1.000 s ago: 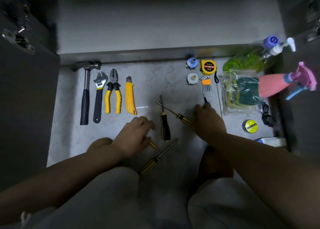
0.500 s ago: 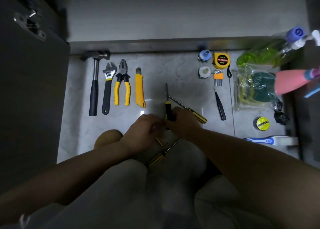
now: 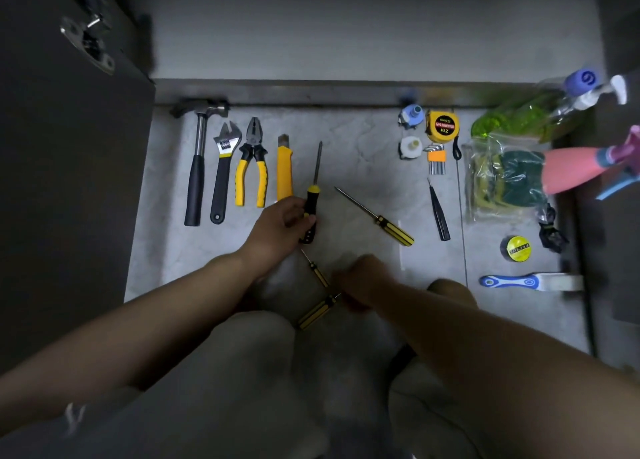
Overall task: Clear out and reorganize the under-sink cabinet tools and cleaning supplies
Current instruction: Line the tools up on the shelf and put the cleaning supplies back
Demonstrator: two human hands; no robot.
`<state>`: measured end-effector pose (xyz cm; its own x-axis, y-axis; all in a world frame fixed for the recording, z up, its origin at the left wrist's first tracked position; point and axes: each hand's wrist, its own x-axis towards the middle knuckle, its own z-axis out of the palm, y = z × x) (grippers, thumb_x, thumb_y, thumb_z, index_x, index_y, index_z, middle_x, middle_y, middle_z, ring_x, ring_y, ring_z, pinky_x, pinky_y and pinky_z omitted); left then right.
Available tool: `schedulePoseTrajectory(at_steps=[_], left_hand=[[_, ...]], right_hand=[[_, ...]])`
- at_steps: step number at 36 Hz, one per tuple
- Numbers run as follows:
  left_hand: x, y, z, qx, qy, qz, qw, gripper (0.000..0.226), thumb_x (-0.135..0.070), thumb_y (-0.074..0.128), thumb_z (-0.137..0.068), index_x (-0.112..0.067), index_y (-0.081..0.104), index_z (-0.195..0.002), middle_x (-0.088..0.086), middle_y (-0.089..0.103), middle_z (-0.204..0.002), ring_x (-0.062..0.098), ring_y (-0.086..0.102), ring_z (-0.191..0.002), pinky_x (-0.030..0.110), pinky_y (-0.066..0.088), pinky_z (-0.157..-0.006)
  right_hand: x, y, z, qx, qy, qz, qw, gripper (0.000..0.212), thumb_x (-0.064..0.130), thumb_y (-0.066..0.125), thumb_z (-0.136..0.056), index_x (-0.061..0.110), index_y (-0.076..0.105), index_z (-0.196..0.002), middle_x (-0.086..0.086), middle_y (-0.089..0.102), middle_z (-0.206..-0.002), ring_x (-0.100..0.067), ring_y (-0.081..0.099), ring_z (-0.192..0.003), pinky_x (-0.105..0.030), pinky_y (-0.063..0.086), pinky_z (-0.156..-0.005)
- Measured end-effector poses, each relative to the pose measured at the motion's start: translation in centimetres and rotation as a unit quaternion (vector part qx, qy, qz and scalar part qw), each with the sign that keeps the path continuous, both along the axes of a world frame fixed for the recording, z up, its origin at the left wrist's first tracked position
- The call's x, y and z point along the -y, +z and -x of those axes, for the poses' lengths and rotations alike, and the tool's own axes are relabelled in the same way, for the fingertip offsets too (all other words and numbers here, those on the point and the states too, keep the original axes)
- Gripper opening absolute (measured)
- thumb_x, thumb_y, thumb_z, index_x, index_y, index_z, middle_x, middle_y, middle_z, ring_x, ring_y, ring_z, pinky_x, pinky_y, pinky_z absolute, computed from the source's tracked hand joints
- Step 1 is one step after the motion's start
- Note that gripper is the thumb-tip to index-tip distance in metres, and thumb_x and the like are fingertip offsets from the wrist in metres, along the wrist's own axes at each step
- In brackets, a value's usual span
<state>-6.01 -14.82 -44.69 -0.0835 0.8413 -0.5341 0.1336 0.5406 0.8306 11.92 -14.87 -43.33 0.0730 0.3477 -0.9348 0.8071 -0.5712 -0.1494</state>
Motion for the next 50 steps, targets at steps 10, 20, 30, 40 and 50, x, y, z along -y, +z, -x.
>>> schedulePoseTrajectory(at_steps=[10,20,30,40,50], left_hand=[[0.2,-0.1,0.8,-0.034,-0.007,-0.004,0.999,0.029,-0.009,0.071,-0.093,-0.006,0.064,-0.121,0.006,0.072,-0.112,-0.003,0.068,-0.094,0.01,0.053,-0.077],[-0.4,-0.6,1.4,-0.112,0.02,-0.001,0.994,0.035,-0.017,0.077,-0.088,-0.013,0.062,-0.12,-0.003,0.065,-0.102,0.016,0.065,-0.095,0.027,0.055,-0.083],[-2.2,-0.6,0.0,-0.206,-0.053,-0.023,0.977,0.053,-0.024,0.076,-0.088,-0.014,0.05,-0.133,0.005,0.066,-0.113,0.023,0.064,-0.102,0.034,0.051,-0.08],[-5.1,-0.4,-1.1,-0.309,-0.175,-0.08,0.932,0.062,-0.019,0.065,-0.094,-0.019,0.034,-0.148,0.014,0.058,-0.108,0.033,0.061,-0.095,0.039,0.049,-0.073],[-4.6,-0.8,-1.9,-0.368,-0.273,-0.037,0.888,0.068,-0.017,0.068,-0.092,-0.015,0.036,-0.153,0.014,0.035,-0.143,0.035,0.052,-0.119,0.039,0.05,-0.089]], right_hand=[[5.1,-3.0,0.6,0.022,-0.202,0.088,0.975,0.033,0.025,0.058,-0.099,-0.002,0.066,-0.081,-0.013,0.064,-0.046,-0.024,0.063,-0.036,-0.03,0.05,-0.036],[-1.9,-0.6,0.1,0.01,0.088,0.026,0.996,0.027,0.031,0.074,-0.085,0.007,0.065,-0.076,-0.005,0.066,-0.059,-0.014,0.064,-0.039,-0.021,0.048,-0.037],[-9.0,0.3,1.4,-0.073,0.176,-0.148,0.97,0.025,0.033,0.055,-0.094,0.011,0.066,-0.087,-0.008,0.07,-0.083,-0.026,0.072,-0.078,-0.045,0.062,-0.076],[-10.1,-1.7,1.1,-0.031,0.159,-0.214,0.963,0.029,0.028,0.053,-0.1,0.004,0.069,-0.103,-0.007,0.065,-0.088,-0.02,0.064,-0.073,-0.028,0.053,-0.06],[-9.6,-2.5,0.3,-0.004,0.11,-0.283,0.953,0.026,0.035,0.051,-0.099,0.014,0.064,-0.108,-0.01,0.063,-0.107,-0.027,0.062,-0.097,-0.04,0.054,-0.084]])
